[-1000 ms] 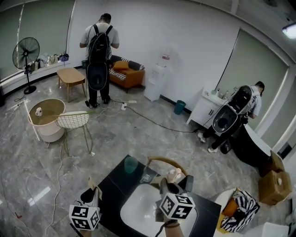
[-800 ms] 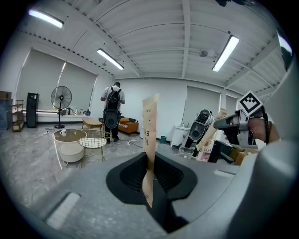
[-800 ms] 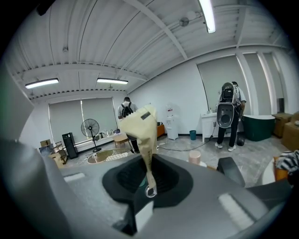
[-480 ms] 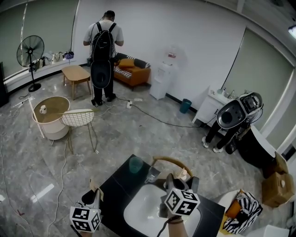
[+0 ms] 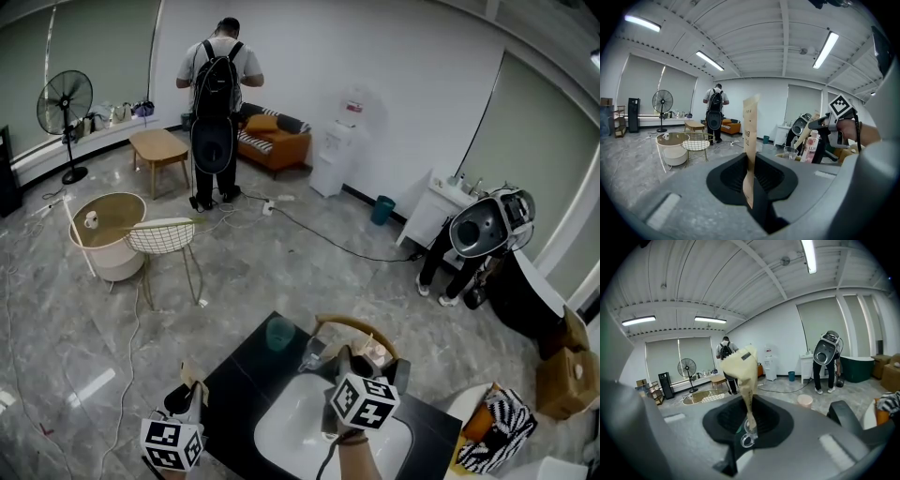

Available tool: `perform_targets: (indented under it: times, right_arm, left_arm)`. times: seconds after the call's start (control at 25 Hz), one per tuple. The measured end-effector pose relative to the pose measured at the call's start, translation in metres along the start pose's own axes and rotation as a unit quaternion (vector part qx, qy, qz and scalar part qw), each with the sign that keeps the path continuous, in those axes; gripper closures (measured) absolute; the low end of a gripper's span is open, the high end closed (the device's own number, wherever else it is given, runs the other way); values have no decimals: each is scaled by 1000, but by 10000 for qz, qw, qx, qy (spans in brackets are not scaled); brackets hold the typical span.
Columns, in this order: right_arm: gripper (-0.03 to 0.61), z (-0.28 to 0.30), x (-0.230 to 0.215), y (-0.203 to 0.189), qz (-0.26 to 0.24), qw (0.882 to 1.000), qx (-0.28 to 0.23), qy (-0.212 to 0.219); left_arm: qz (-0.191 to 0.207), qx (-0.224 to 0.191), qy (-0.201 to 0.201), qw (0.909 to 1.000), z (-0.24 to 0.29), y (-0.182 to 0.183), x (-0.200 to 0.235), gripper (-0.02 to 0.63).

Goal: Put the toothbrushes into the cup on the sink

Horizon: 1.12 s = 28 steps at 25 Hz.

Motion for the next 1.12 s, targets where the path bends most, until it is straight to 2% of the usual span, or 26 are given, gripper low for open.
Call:
perform_targets:
  times: [0.6, 1.12]
  right_arm:
    - [541, 34, 0, -24, -176, 9995, 258, -7]
    - [540, 50, -3, -44, -63, 9991, 423, -62]
  left_arm:
    - [10, 66, 95, 9999, 14, -4, 5, 565]
    - [12, 89, 136, 9999, 18, -7, 9, 563]
Point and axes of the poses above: the fingertips, and each gripper's own axes: z forward along the fingers, x to its left, y out of its top, the point moved 3 cm from there along -z, backward along the fingers, and after that the axes turned 4 degrees about -y, right-handed, at the moved point
